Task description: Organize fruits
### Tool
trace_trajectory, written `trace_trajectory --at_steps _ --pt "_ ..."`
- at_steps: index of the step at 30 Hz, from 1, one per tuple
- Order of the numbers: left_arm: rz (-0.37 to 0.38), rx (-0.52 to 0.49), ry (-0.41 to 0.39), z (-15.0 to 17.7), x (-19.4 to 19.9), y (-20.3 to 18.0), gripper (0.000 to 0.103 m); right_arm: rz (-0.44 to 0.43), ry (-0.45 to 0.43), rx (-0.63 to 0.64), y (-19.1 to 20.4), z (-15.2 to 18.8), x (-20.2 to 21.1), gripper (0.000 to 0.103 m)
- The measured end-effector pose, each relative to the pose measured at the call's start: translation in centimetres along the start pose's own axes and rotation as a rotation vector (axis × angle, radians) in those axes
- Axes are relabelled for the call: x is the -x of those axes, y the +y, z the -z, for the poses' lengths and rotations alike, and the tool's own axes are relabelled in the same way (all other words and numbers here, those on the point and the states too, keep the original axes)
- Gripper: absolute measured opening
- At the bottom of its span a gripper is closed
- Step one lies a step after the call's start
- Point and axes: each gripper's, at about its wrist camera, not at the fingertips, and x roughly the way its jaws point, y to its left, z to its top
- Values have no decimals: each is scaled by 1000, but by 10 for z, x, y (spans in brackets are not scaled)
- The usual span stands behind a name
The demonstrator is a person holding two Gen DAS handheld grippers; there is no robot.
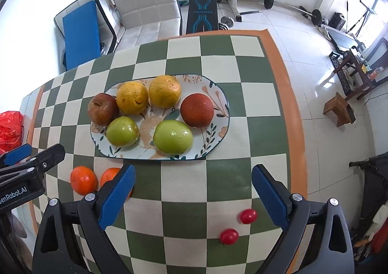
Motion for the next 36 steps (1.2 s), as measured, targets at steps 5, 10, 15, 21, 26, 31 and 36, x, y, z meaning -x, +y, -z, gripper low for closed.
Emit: trace_trajectory --at_steps 5,10,15,21,26,31,36 --pt "14 -1 -57 14 34 2 99 0 -52 1 0 16 39 98" --pt "30 6 -108 25 63 4 99 -1 -99 7 3 30 74 98" --pt "32 4 -145 36 85 7 99 -13 -148 12 6 41 108 98" --pt "42 3 -173 48 102 7 99 -10 -185 15 9 55 138 98" --pt "49 0 -188 51 107 5 99 -16 -201 8 11 64 152 98" --pt "48 1 -187 50 107 3 99 -18 -202 -7 10 68 154 98" --pt "45 -2 -165 47 100 2 99 -32 -190 -24 8 67 149 98"
